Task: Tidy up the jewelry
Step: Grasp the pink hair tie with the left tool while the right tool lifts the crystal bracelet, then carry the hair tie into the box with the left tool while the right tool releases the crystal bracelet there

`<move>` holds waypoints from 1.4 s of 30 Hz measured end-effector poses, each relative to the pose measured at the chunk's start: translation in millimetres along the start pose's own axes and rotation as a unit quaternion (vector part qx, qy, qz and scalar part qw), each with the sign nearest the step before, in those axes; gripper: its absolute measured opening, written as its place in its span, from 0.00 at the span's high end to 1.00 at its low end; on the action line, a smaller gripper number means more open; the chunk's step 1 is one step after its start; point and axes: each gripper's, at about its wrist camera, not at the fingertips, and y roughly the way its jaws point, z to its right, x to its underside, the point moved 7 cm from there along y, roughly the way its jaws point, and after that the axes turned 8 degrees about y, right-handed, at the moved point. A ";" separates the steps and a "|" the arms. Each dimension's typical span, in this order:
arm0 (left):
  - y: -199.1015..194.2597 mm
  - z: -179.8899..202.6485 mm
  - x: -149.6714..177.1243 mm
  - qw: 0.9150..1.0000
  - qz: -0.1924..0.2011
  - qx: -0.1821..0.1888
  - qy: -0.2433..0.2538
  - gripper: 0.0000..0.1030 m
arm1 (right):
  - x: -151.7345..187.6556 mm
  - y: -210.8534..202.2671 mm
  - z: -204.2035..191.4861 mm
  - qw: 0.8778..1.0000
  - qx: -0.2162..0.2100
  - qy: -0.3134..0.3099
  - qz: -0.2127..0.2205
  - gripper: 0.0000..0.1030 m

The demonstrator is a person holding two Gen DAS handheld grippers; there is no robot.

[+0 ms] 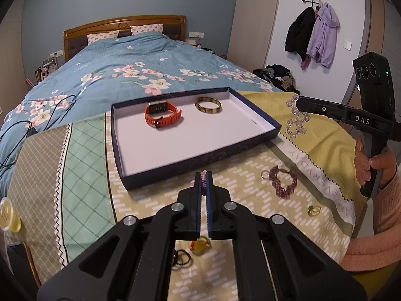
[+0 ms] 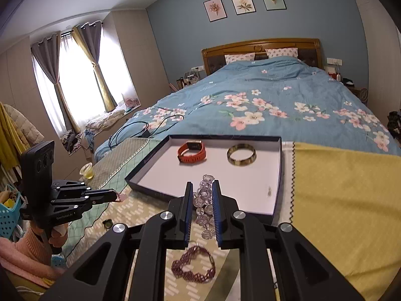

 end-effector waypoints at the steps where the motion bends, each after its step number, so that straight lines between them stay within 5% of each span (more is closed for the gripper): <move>1: 0.4 -0.8 -2.6 1.000 0.001 -0.002 0.000 0.97 | -2.0 0.6 -0.3 1.000 0.000 -0.001 0.001 0.87; 42: 53.2 -35.7 -54.9 1.000 -0.014 -0.015 -0.010 0.97 | -44.1 87.6 17.9 0.998 0.036 -0.027 -0.036 0.87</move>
